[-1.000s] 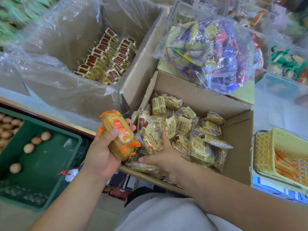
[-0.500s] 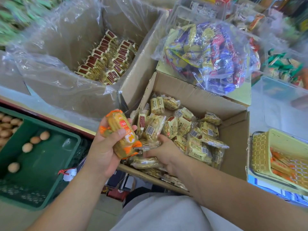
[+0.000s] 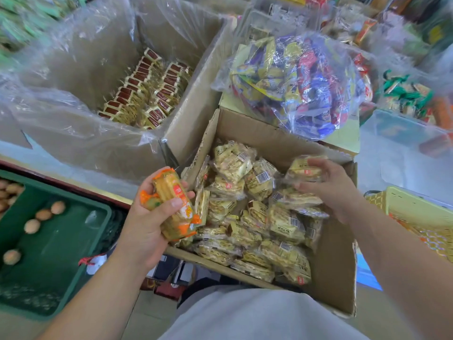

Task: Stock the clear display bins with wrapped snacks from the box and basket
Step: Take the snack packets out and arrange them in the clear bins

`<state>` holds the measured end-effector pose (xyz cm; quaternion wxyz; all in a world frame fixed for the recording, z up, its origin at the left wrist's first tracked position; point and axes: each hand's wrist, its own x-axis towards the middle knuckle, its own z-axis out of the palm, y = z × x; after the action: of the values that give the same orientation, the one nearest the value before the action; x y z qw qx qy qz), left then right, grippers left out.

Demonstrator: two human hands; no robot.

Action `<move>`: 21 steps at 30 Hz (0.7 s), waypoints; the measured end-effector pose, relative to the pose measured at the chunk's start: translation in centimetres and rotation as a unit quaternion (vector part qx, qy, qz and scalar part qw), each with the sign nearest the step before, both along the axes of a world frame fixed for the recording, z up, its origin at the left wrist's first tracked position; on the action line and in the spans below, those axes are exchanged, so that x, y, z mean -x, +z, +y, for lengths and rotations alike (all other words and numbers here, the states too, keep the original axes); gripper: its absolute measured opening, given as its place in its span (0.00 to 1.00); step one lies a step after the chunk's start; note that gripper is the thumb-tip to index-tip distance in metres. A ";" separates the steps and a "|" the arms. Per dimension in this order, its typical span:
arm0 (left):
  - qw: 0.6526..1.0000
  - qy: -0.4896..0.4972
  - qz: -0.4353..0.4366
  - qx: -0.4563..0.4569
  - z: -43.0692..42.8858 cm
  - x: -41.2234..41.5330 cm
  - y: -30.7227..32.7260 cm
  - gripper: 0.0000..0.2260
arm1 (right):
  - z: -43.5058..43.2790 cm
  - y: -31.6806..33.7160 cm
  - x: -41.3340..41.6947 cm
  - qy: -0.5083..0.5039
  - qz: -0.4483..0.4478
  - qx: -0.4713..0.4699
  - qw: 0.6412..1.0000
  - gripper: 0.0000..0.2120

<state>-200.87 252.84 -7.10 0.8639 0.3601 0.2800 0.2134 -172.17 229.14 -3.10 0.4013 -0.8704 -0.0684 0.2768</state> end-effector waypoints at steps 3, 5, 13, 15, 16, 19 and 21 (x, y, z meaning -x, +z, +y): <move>1.000 -0.008 0.001 0.000 0.2 0.2 -0.1 0.29 | -0.7 -1.0 0.0 0.072 -0.017 0.124 0.989 0.42; 1.000 -0.012 0.002 -0.003 0.3 0.2 -0.1 0.30 | -0.7 -1.7 0.5 0.127 -0.052 0.219 0.966 0.43; 0.999 -0.031 0.007 -0.025 0.1 0.4 -0.2 0.31 | 3.1 -3.1 9.4 0.456 -0.187 0.195 0.848 0.45; 0.999 -0.030 0.010 -0.028 0.1 0.3 -0.1 0.32 | 4.1 -4.6 11.0 0.542 -0.101 0.207 0.808 0.48; 0.999 -0.031 0.010 -0.032 0.1 0.3 0.0 0.33 | 4.6 -5.3 11.4 0.559 -0.092 0.236 0.790 0.50; 0.999 -0.029 0.014 -0.041 0.0 0.3 0.0 0.34 | 5.6 -6.5 11.8 0.591 -0.105 0.293 0.744 0.53; 0.998 -0.026 0.017 -0.049 -0.1 0.3 0.1 0.34 | 6.1 -6.7 11.5 0.623 -0.101 0.321 0.706 0.56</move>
<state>-201.16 252.69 -7.03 0.8454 0.4129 0.2746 0.1984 -183.67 235.21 -9.79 -0.1757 -0.7286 -0.5425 0.3794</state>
